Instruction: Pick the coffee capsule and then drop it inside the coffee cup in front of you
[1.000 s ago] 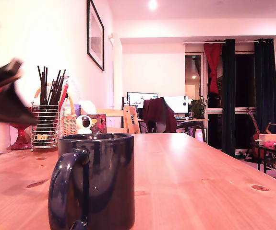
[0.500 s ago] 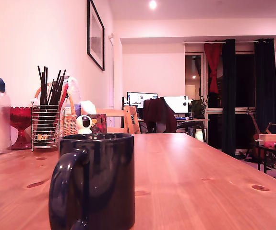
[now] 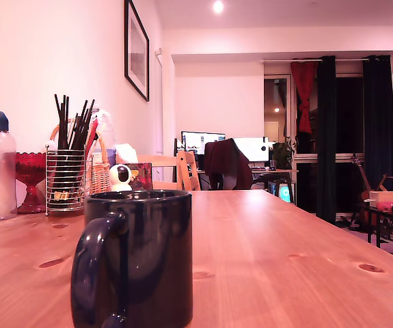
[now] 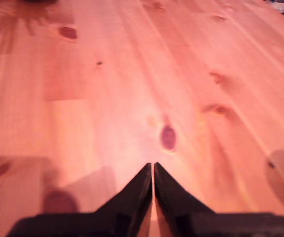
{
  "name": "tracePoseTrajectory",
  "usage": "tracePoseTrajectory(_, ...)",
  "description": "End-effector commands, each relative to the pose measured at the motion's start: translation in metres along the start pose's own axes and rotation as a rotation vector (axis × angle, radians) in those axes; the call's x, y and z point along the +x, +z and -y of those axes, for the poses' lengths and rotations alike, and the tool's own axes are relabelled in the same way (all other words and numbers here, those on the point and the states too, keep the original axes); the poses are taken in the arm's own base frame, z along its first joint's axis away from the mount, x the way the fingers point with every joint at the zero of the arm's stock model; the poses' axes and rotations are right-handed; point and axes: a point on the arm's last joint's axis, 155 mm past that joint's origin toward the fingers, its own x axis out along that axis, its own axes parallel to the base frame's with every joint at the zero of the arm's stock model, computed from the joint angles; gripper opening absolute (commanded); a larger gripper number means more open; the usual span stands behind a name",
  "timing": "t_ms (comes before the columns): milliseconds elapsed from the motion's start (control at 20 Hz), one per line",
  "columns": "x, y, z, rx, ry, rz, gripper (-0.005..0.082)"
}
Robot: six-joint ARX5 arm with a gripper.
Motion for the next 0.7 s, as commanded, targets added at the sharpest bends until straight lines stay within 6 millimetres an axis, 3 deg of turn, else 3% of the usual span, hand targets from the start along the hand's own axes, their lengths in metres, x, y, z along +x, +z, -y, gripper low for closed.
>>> tracePoseTrajectory(0,-0.004,-0.004,-0.003,-0.007,0.017,0.004,-0.0019)
tracePoseTrajectory(650,-0.029,0.008,-0.006,0.007,0.058,0.09,-0.0019)
